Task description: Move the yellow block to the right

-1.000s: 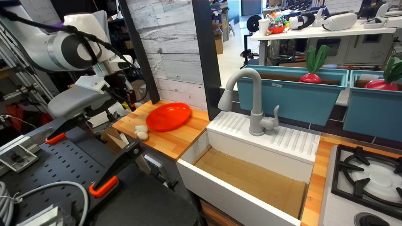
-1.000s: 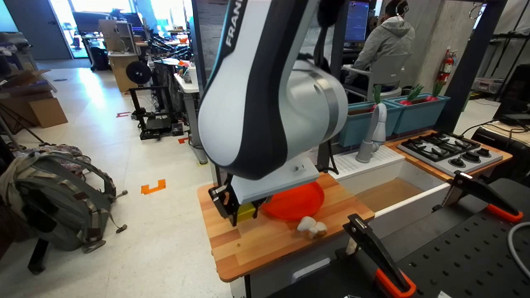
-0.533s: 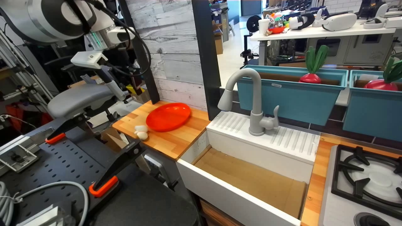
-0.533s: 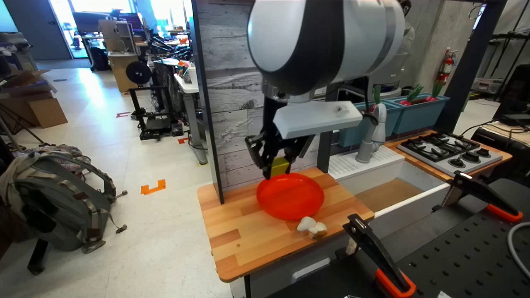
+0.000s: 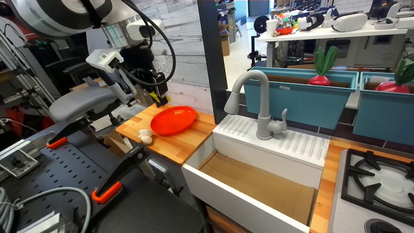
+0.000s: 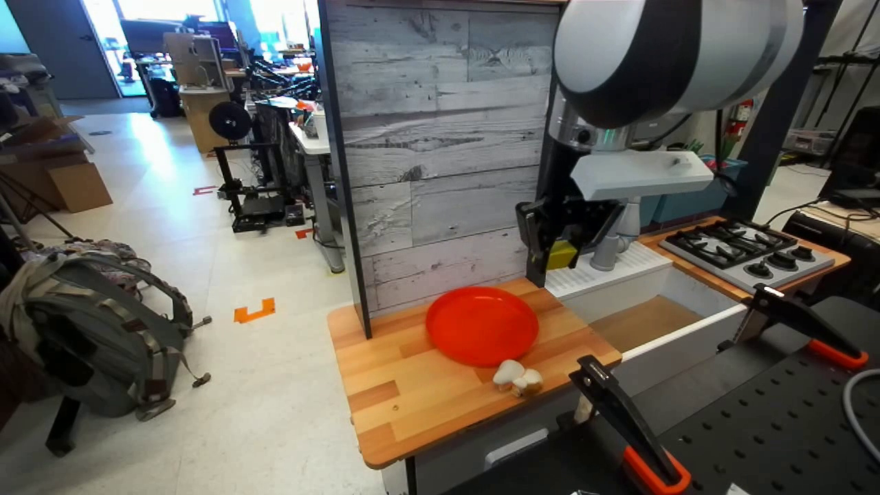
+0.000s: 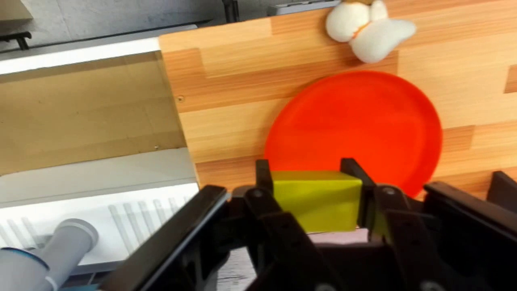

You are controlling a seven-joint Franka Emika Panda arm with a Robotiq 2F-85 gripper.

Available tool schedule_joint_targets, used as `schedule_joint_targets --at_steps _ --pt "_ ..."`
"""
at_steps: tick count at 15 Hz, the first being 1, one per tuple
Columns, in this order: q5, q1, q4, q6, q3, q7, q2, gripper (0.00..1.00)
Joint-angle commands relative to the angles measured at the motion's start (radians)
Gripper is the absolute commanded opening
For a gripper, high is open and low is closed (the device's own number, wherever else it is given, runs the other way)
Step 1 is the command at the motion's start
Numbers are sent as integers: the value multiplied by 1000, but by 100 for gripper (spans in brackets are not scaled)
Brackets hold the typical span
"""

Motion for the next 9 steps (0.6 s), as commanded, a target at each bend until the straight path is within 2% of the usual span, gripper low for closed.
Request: schedule_joint_targets --at_steps 1,5,9 --pt "26 -105 -21 46 34 -74 19 20" --pt "22 -161 11 28 32 -100 80 20" --pt "14 -160 79 0 19 -96 174 20"
